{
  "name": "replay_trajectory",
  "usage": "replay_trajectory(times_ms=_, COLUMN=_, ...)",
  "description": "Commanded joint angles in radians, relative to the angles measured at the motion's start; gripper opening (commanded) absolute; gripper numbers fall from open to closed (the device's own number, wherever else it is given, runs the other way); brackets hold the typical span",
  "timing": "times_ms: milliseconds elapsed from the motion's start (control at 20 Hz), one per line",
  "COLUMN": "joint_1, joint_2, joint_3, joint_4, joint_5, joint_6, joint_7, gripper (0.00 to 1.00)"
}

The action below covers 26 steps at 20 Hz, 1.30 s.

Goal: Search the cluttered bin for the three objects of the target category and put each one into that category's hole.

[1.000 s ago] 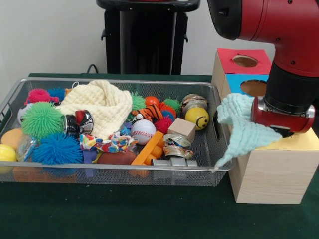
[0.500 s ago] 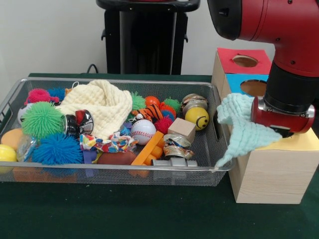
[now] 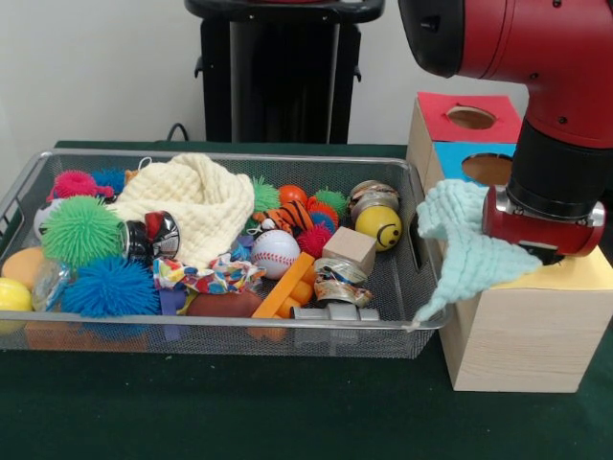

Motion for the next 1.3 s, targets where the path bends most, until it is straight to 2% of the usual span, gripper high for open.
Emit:
replay_trajectory(times_ms=50, joint_1=-0.056, joint_2=0.195, joint_3=0.125, joint_4=0.003, joint_5=-0.046, joint_6=-0.241, joint_7=0.112, gripper=0.00)
replay_trajectory(times_ms=100, joint_1=-0.058, joint_2=0.196, joint_3=0.127, joint_4=-0.001, joint_5=-0.040, joint_6=-0.223, joint_7=0.112, gripper=1.00)
replay_trajectory(times_ms=300, joint_1=-0.059, joint_2=0.193, joint_3=0.128, joint_4=-0.011, joint_5=-0.072, joint_6=-0.253, joint_7=0.071, gripper=1.00)
replay_trajectory(times_ms=400, joint_1=-0.057, joint_2=0.190, joint_3=0.126, joint_4=-0.013, joint_5=-0.058, joint_6=-0.212, joint_7=0.082, gripper=1.00)
replay_trajectory(times_ms=800, joint_1=-0.070, joint_2=0.177, joint_3=0.147, joint_4=0.007, joint_5=-0.050, joint_6=-0.209, joint_7=0.074, gripper=1.00)
replay_trajectory(times_ms=1050, joint_1=-0.088, joint_2=0.088, joint_3=0.172, joint_4=0.081, joint_5=-0.036, joint_6=-0.146, joint_7=0.052, gripper=1.00)
replay_trajectory(times_ms=1300, joint_1=-0.101, joint_2=0.020, joint_3=0.187, joint_4=0.120, joint_5=-0.027, joint_6=-0.086, joint_7=0.047, gripper=1.00)
